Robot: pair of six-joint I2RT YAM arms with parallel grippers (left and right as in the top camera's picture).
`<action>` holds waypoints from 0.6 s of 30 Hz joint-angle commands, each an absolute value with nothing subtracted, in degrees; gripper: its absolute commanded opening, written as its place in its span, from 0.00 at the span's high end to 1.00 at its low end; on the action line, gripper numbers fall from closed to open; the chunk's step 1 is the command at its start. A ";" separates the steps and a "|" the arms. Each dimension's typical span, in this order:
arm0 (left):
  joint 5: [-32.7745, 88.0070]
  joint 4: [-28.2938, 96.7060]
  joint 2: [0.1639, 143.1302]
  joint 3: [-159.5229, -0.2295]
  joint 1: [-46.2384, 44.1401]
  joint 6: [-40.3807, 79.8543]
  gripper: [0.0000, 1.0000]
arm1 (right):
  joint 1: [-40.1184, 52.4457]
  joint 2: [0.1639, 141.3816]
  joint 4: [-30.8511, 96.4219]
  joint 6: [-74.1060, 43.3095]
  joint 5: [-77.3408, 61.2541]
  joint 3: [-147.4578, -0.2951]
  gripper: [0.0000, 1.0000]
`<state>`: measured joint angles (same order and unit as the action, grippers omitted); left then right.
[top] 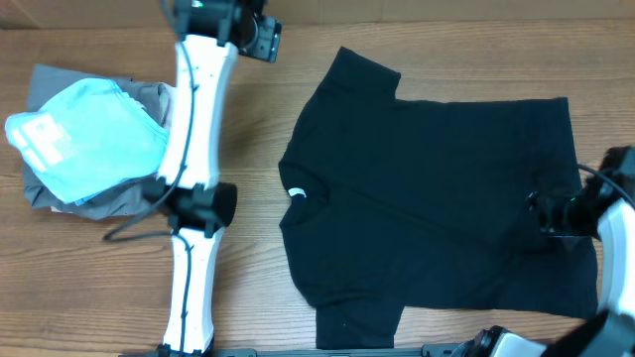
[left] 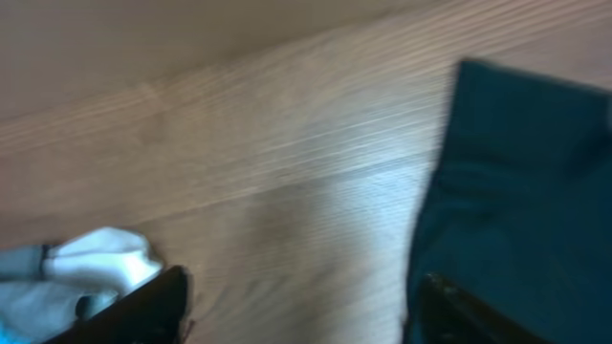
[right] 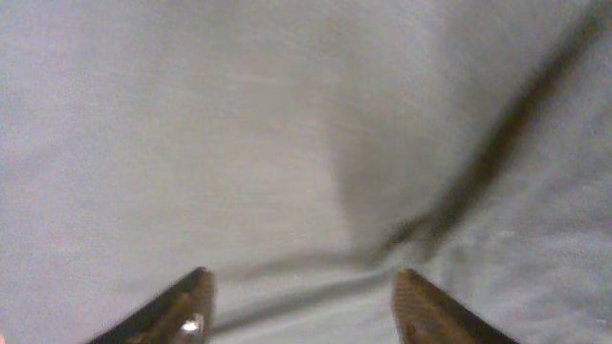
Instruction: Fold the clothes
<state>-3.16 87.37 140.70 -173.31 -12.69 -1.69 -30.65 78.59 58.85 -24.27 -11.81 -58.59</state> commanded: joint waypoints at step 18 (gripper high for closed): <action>9.08 94.41 128.14 -136.16 -16.21 4.80 0.74 | -30.61 63.88 66.63 -16.23 -20.05 -60.90 0.29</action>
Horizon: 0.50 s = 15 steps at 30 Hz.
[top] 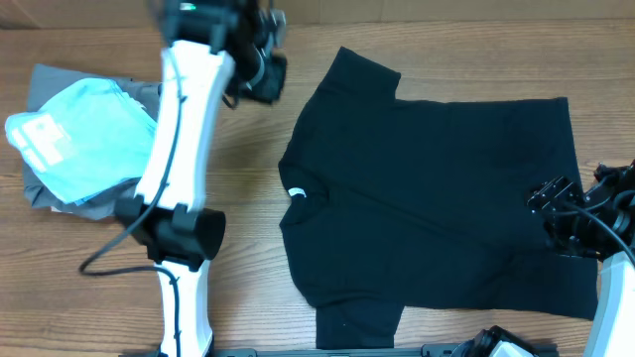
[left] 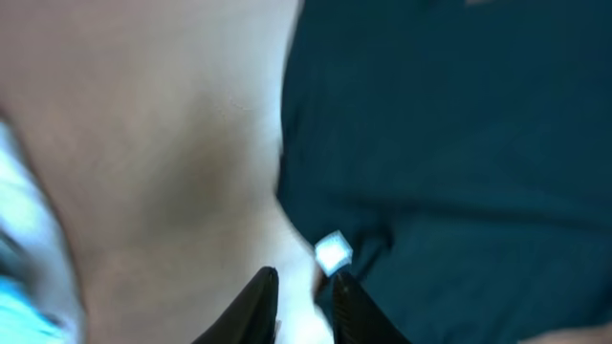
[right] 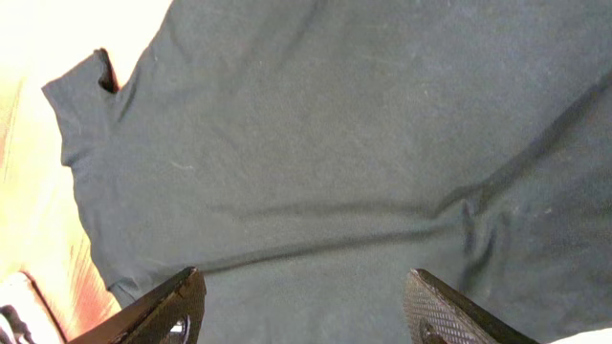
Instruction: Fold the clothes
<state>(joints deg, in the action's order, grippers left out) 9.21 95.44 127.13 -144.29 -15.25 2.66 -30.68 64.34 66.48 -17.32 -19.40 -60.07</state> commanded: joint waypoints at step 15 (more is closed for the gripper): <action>6.44 57.12 128.16 -101.86 -20.60 9.06 0.83 | -30.61 64.40 66.89 -16.23 -20.03 -60.77 0.29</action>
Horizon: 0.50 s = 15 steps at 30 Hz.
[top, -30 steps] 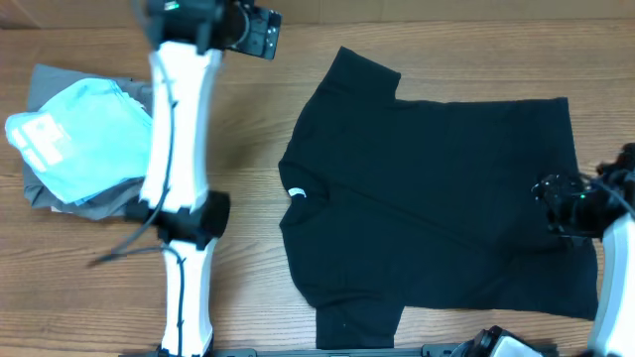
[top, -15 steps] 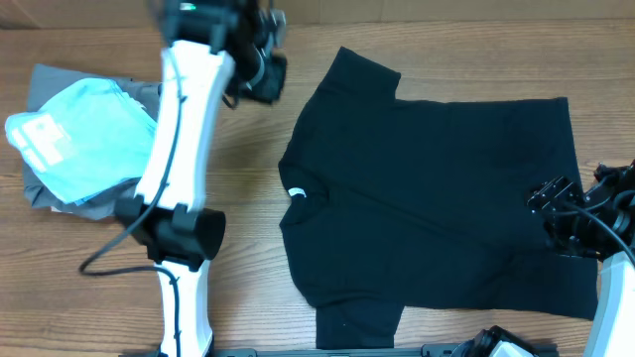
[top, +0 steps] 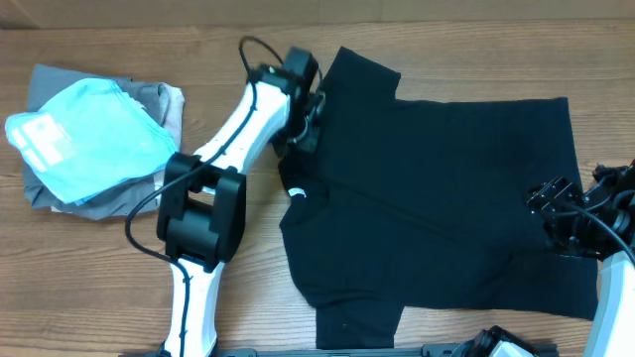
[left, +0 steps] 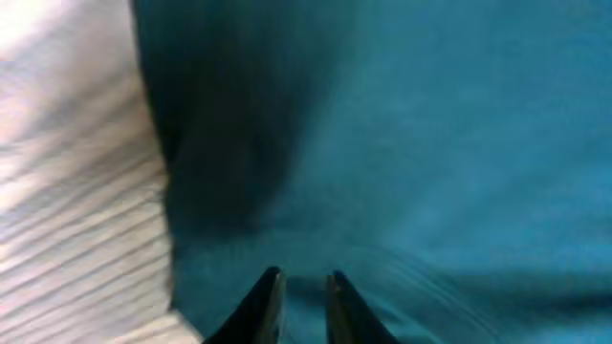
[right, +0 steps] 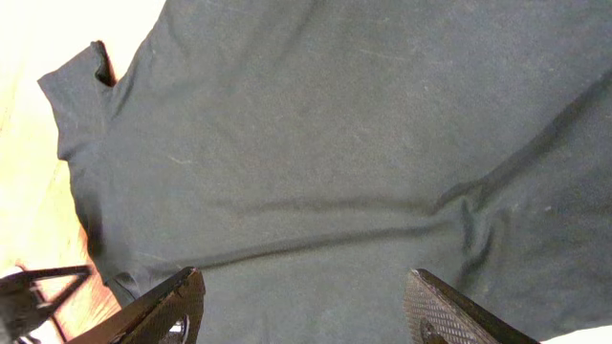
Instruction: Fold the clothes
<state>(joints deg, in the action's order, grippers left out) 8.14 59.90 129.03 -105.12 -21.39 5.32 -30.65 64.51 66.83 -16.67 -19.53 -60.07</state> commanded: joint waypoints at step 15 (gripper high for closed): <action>-7.68 46.59 133.56 -97.60 -17.34 9.06 0.77 | -30.61 64.40 68.27 -16.27 -20.05 -60.77 0.30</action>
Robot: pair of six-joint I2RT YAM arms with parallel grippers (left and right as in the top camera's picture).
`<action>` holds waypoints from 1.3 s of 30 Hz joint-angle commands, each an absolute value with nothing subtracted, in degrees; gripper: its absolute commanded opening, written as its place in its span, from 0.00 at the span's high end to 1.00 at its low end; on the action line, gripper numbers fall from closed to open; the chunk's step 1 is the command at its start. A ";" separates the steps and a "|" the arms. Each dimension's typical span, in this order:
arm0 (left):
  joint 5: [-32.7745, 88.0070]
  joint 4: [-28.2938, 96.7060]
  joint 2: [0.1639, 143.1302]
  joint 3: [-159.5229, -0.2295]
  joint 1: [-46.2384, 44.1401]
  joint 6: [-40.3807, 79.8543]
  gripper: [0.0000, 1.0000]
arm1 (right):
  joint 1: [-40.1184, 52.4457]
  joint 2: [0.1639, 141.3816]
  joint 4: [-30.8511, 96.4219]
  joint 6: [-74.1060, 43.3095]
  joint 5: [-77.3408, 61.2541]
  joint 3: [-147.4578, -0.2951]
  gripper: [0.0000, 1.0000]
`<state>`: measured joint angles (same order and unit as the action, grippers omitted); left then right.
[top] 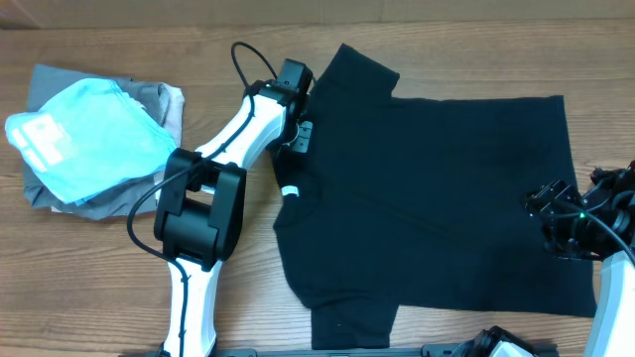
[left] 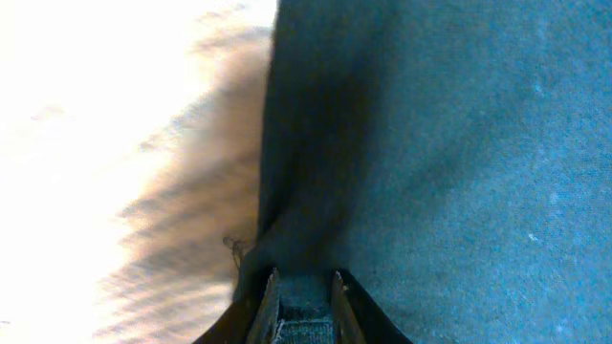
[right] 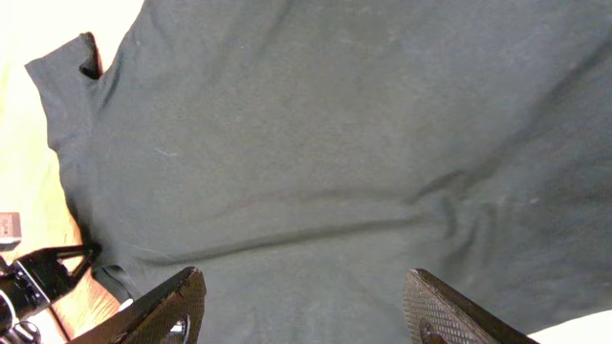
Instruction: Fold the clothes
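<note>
A black T-shirt lies flat on the wooden table, its collar with a white tag to the left. My left gripper sits at the shirt's left edge by the far shoulder. In the left wrist view its jaws are shut on a fold of that dark fabric. My right gripper hovers above the shirt's right hem. The right wrist view shows it wide open with the shirt spread below and nothing between its fingers.
A pile of clothes, a light blue garment on top of a grey one, lies at the table's left. The left arm's white links stretch from the front edge to the shirt.
My left gripper now pinches the shirt's left edge, where it was pressed onto the fabric. The whole shirt has shifted slightly left. The right gripper is still open above the hem.
At first my left gripper was open at the table's far side, left of the shirt, and the right one was low on the right hem. Then the left was shut and nearer the shirt, the right raised. The left then reached the shoulder edge and now grips it.
</note>
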<state>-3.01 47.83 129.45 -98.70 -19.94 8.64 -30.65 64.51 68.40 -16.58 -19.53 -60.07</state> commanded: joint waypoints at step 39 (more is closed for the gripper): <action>4.01 96.82 128.49 -170.65 -6.09 7.11 0.31 | -30.61 71.50 69.41 -23.66 -4.60 -59.09 0.14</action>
<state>3.66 96.49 132.64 -169.51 -5.04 8.43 -30.65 71.53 69.10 -22.96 -5.23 -59.42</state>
